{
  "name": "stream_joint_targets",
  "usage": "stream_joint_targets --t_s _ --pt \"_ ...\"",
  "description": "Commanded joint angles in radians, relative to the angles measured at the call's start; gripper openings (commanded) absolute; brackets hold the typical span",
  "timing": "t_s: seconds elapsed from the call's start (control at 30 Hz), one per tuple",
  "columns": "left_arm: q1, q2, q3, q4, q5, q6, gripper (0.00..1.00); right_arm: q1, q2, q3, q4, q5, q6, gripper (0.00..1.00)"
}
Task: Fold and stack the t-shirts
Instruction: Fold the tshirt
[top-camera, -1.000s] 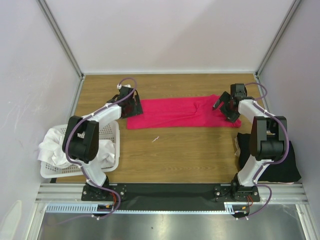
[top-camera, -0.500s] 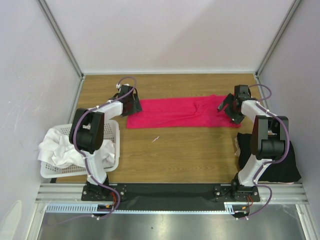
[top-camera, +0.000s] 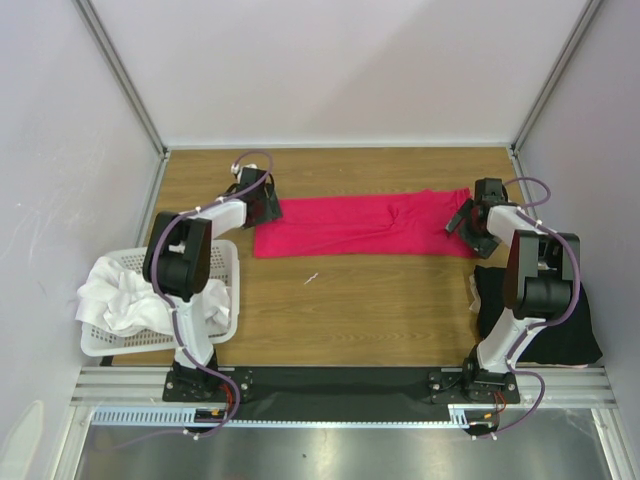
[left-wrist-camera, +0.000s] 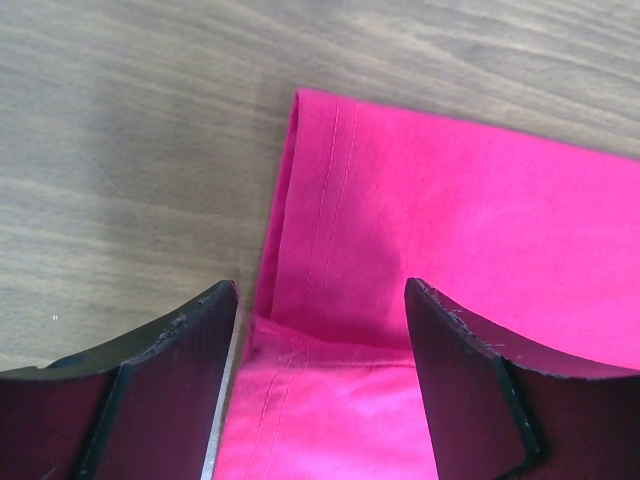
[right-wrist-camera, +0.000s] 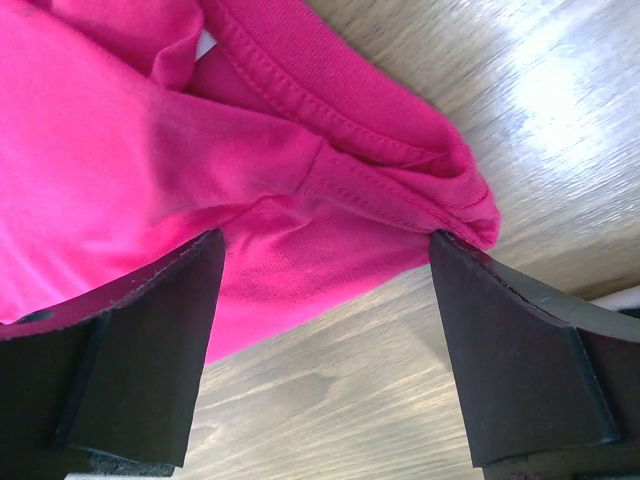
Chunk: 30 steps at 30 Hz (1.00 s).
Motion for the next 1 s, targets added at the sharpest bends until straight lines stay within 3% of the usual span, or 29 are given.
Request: stream_joint_targets --t_s 0.0,0.13,0.4,0.7,0.97 --pt "0.007 0.024 0.040 0.036 -0.012 0.013 0.74 -0.020 -0.037 0.011 -0.011 0.049 -0.031 0.88" --pt "0.007 -0.008 0.045 0.049 -0.007 0.055 0.74 -0.020 -0.065 0.060 -0.007 -0.002 -0.043 0.88" --pt "-0.024 -0.190 0.094 0.082 0.090 0.275 0.76 0.041 -0.111 0.220 0.004 -0.095 0.039 0.90" --pt "-0.134 -0.184 0.100 0.030 0.231 0.409 0.75 0.084 -0.017 0.218 0.078 -0.132 0.064 0.89" --pt "-0.116 -0.140 0.103 -0.112 0.082 0.474 0.70 0.035 -0.008 0.177 -0.030 -0.008 0.006 0.84"
